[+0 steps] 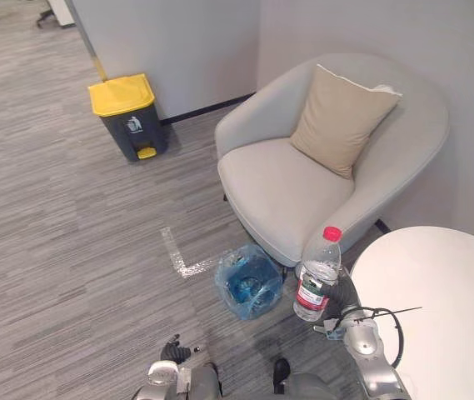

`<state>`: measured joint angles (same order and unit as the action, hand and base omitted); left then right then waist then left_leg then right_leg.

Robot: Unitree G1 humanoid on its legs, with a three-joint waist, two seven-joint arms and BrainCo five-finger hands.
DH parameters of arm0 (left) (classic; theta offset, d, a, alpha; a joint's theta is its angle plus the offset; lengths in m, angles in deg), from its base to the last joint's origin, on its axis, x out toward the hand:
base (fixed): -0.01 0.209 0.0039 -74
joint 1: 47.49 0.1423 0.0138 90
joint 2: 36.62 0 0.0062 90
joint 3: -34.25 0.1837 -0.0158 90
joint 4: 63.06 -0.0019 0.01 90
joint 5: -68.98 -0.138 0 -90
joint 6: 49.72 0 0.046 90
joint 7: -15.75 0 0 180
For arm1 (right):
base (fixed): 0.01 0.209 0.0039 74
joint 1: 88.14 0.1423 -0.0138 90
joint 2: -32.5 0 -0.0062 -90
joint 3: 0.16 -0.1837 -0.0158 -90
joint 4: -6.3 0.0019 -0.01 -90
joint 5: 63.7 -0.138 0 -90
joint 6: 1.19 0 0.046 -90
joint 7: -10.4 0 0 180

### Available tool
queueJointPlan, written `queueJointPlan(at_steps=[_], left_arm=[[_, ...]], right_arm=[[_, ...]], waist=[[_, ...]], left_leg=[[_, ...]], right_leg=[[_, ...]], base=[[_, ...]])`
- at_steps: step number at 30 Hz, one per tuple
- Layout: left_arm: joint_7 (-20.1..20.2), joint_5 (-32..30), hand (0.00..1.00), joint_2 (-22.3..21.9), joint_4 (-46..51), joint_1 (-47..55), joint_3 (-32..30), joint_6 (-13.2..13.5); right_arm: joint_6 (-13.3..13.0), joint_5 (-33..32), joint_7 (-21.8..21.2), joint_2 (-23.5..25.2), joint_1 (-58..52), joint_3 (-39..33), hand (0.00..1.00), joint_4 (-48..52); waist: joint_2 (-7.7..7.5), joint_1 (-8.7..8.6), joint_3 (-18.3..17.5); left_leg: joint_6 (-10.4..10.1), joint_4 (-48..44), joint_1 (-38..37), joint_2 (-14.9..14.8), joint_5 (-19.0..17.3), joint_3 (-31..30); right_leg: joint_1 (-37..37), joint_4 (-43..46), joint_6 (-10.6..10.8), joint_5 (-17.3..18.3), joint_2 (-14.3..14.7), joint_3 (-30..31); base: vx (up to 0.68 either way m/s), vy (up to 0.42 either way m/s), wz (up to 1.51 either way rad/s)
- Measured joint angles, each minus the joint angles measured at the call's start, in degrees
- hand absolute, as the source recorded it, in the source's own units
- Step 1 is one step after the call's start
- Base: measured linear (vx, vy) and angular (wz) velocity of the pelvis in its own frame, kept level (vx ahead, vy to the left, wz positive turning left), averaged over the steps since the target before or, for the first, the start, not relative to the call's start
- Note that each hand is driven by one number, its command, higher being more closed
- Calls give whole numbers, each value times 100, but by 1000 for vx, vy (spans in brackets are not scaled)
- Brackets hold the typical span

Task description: Gather rubbish on tea table into small bin, then transfer packed bag to large trash can.

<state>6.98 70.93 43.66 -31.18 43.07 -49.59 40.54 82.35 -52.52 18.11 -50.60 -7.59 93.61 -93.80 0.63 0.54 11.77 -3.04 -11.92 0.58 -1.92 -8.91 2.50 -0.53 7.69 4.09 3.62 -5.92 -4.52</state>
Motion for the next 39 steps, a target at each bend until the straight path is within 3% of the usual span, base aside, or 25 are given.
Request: queueJointPlan(at_steps=[3,9,15,19,29,39], left_arm=[[2,-71,0,17,7,2,50,0],[-6,-60,0,35,11,-30,91,31],[-302,542,0,102,93,-741,135,181],[-472,920,0,66,325,-1099,-56,272],[-772,1179,0,-298,886,-1961,-327,447],[-984,1526,0,-548,1781,-2240,-418,634]], right_arm=[[19,51,3,-19,69,151,100,-2],[21,526,26,-102,797,737,100,-592],[78,970,414,-498,2414,1183,100,-1346],[229,1166,674,-718,3077,1217,100,-1464],[425,1344,1377,-869,4677,1227,100,-1427],[445,1119,1823,-1126,5861,1217,100,-837]], waist=[[20,4,-8],[74,25,63],[195,39,1071],[189,192,1462],[175,309,1504],[114,389,1565]], left_leg=[[102,217,-108,197,76,57],[157,259,53,263,116,54],[151,-767,1690,294,113,-159],[117,-1252,2650,272,91,-223],[-36,-2118,4881,232,157,-408],[-49,-2323,5651,254,178,-462]], right_leg=[[-19,-18,71,19,-171,46],[-293,102,84,38,-192,57],[-1925,1362,7,321,-340,-42],[-2943,2076,-87,441,-397,-97],[-5034,2961,-215,479,-508,-279],[-5754,3174,-228,472,-569,-312]], base=[[101,130,-3],[46,21,-5],[-168,-54,23],[-215,-72,20],[-107,-18,16],[-4,23,5]])
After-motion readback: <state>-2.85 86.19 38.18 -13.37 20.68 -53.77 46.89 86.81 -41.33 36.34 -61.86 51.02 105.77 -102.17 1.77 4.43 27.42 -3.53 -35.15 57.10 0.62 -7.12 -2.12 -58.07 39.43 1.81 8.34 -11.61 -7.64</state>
